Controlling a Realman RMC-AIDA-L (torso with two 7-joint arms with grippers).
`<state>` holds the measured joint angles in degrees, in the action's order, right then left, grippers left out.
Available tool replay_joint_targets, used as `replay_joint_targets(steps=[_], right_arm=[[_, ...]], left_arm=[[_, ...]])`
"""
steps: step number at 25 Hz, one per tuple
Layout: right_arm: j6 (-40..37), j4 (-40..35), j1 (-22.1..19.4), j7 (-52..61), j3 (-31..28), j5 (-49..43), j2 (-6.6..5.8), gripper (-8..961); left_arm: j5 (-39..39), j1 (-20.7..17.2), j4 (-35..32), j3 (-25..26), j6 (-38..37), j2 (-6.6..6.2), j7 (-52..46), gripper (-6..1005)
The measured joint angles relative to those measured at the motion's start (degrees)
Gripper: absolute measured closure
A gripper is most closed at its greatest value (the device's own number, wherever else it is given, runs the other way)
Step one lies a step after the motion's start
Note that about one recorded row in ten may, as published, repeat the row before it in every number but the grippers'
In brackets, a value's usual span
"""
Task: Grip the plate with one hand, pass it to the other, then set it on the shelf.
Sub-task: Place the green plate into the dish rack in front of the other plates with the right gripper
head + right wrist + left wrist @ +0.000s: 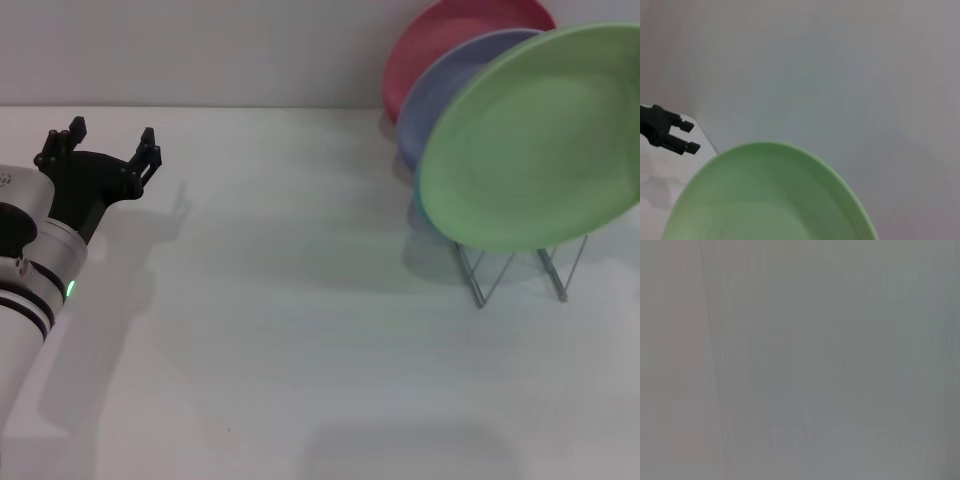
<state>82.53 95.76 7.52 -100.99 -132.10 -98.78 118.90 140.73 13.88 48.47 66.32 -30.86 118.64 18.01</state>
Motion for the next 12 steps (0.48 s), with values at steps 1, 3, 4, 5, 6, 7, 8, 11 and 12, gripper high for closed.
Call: replay_joint_targets(steps=[1, 3, 4, 5, 6, 7, 8, 11, 12], right_arm=[[0.0, 0.18, 0.01, -0.73, 0.0, 0.0, 0.02, 912], [-0.07, 0.39, 0.02, -1.96, 0.0, -0.01, 0.06, 912], [-0.18, 0.42, 0.02, -2.48, 0.0, -0.01, 0.05, 912], [-0.31, 0.44, 0.03, -3.01, -0.01, -0.01, 0.06, 912], [-0.55, 0.44, 0.05, -4.01, -0.08, -0.01, 0.03, 912], [-0.55, 0.44, 0.05, -4.01, -0.08, -0.01, 0.03, 912], [-0.62, 0.43, 0.08, -4.64, -0.11, -0.01, 0.01, 912], [-0.69, 0.4, 0.14, -6.9, -0.16, -0.01, 0.01, 912], [-0.72, 0.42, 0.14, -7.45, -0.17, -0.01, 0.02, 912]], left_arm=[[0.0, 0.0, 0.0, 0.0, 0.0, 0.0, 0.0, 180], [-0.02, 0.6, -0.84, -0.09, 0.0, 0.08, -0.26, 180], [-0.02, 0.76, -1.21, -0.18, 0.0, 0.1, -0.74, 180], [-0.02, 0.76, -1.21, -0.18, 0.0, 0.1, -0.74, 180], [-0.02, 1.08, -1.85, -0.45, 0.0, 0.1, -1.99, 180], [-0.02, 1.15, -1.96, -0.51, 0.0, 0.1, -2.16, 180], [-0.02, 1.24, -2.16, -0.62, 0.0, 0.1, -2.46, 180], [-0.02, 1.31, -2.57, -0.94, -0.52, 0.1, -2.69, 180], [-0.02, 1.31, -2.76, -1.17, -1.14, 0.1, -2.7, 179]])
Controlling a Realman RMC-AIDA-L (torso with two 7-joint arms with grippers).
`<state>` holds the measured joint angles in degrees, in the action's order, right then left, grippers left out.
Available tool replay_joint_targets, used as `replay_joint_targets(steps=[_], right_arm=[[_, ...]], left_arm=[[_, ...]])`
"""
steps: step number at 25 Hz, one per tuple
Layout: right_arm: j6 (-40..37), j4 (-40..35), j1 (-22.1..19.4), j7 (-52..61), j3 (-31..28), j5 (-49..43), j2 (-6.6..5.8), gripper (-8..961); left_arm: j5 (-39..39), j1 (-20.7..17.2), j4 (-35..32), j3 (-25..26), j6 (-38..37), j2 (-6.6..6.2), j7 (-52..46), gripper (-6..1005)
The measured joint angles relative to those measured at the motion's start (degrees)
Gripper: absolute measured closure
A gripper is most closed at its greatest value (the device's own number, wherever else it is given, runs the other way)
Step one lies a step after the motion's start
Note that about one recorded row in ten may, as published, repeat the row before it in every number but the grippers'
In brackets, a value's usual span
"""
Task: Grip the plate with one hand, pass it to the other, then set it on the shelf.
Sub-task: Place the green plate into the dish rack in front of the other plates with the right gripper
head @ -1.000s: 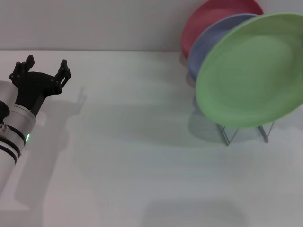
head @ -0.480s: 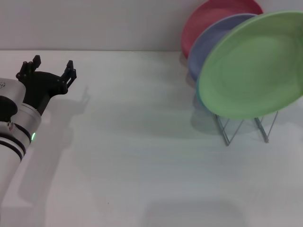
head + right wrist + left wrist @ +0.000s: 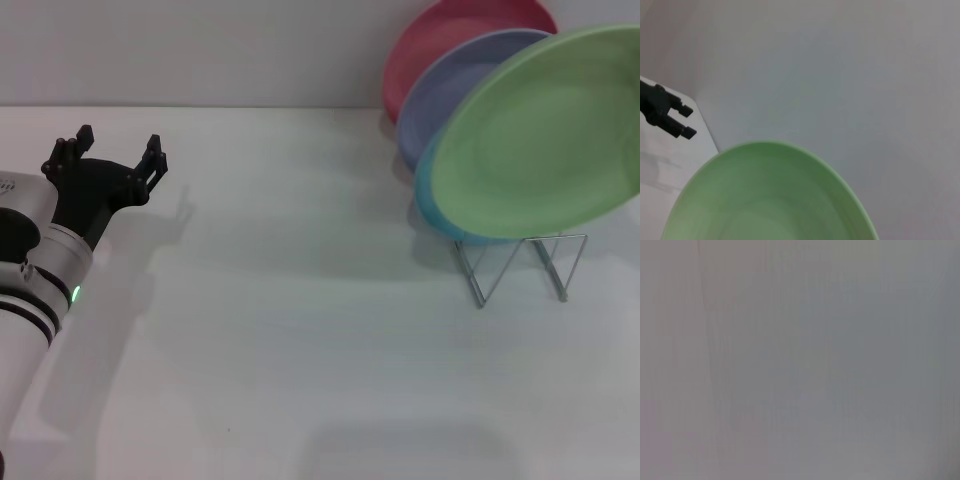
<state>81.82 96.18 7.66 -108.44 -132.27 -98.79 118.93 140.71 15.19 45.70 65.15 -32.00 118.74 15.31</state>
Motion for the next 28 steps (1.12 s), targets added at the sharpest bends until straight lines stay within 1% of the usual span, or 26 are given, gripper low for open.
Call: replay_joint_targets(steps=[15, 28], right_arm=[[-0.09, 0.14, 0.12, -4.54, -0.09, -1.25, -0.07, 912], [0.06, 0.7, 0.48, -6.08, -0.09, -1.79, -0.28, 912]], left_arm=[[0.0, -0.12, -2.61, -4.69, -10.33, 0.0, -0.16, 179], [0.01, 0.04, -2.74, -5.35, -10.85, 0.0, -0.2, 180]])
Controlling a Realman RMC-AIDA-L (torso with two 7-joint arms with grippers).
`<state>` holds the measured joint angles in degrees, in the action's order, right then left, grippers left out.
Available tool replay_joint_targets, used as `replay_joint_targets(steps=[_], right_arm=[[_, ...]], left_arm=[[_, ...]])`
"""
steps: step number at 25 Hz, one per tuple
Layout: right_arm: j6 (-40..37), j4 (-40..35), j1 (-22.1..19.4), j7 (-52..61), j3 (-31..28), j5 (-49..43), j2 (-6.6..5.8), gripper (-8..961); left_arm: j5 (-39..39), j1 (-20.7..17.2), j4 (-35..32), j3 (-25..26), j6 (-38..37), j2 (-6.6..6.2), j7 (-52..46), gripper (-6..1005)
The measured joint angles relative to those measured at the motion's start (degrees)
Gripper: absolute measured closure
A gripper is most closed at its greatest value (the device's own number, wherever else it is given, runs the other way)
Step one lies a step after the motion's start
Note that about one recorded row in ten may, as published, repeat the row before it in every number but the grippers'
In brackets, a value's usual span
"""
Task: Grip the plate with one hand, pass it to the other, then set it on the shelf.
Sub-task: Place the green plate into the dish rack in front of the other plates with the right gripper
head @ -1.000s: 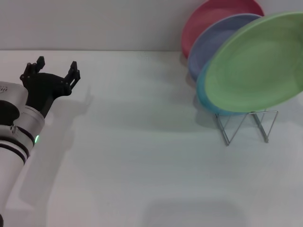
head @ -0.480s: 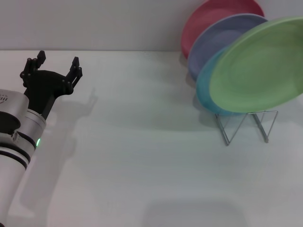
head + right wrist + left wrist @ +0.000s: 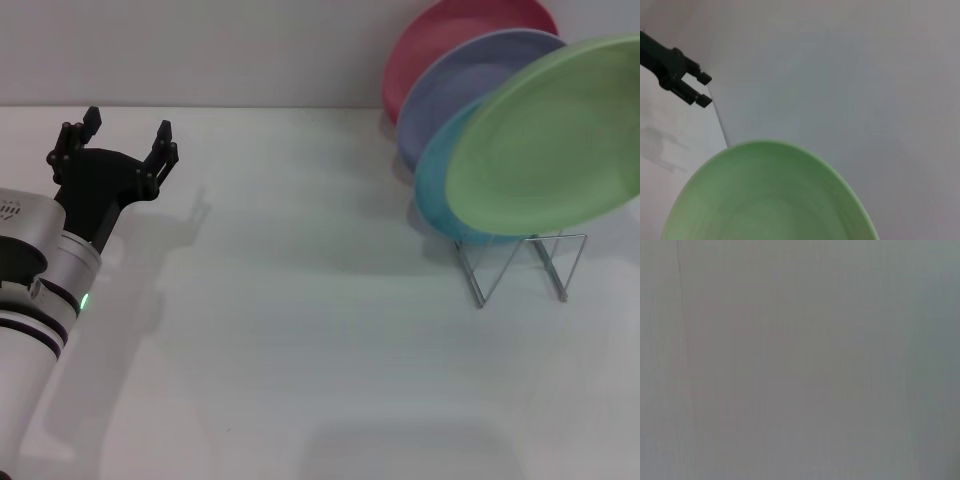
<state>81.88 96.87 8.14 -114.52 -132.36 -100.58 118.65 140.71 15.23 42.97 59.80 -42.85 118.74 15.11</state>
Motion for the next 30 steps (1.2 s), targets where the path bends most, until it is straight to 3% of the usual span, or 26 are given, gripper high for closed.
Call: replay_joint_targets(steps=[12, 30], right_arm=[[-0.15, 0.32, 0.11, -0.46, -0.51, -1.89, 0.16, 911], [-4.15, -6.21, -0.51, -3.41, 0.26, -3.96, 0.7, 913]], left_arm=[[0.0, 0.57, -0.4, -0.39, -0.05, 0.0, 0.0, 179], [0.0, 0.89, -0.36, -1.09, 0.01, 0.0, 0.01, 179]])
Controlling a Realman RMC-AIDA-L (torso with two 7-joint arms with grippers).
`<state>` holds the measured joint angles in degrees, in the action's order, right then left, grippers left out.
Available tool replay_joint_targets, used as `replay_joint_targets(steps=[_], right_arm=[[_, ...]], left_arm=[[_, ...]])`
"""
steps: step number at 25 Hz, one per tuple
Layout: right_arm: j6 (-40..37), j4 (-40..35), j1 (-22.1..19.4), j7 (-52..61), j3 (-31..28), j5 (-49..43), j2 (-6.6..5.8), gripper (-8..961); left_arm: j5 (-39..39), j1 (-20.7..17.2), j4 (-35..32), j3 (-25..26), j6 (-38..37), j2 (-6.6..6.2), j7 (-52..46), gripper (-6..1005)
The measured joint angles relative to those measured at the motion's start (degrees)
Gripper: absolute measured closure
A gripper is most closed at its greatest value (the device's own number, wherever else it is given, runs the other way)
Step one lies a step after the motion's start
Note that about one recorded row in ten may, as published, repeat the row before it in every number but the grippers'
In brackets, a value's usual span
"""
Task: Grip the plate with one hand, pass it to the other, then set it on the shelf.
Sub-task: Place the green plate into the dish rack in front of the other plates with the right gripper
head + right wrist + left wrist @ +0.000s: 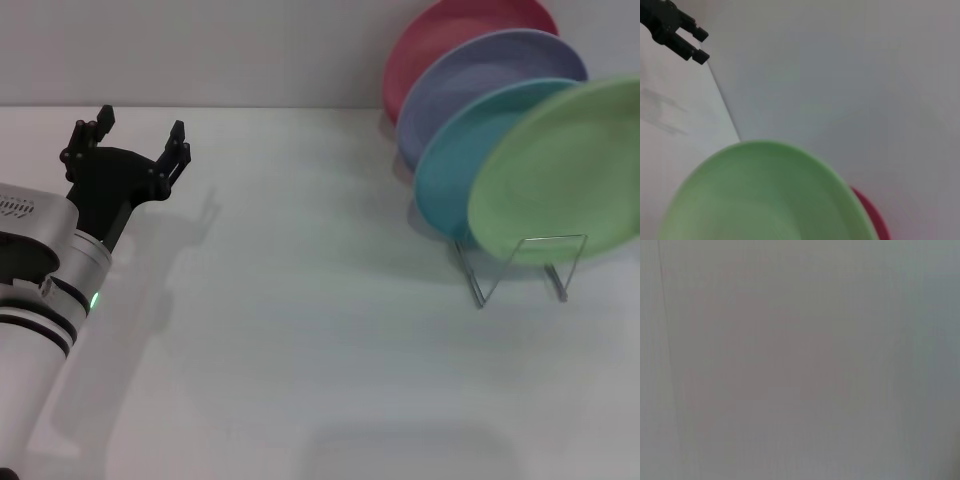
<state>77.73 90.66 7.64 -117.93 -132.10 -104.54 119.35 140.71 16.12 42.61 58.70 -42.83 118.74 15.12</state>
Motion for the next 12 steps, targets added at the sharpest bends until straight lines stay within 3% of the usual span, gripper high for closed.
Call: replay_joint_targets(steps=[7, 12], right_arm=[[0.19, -1.91, -0.14, -0.9, 1.93, 0.07, 0.04, 847], [1.04, -1.42, -1.37, 0.39, 3.19, 3.22, 0.01, 608]], left_arm=[[0.0, 0.7, -0.14, -0.09, 0.28, 0.08, 0.0, 179], [0.0, 0.88, -0.24, -0.08, 0.3, 0.09, 0.0, 179]])
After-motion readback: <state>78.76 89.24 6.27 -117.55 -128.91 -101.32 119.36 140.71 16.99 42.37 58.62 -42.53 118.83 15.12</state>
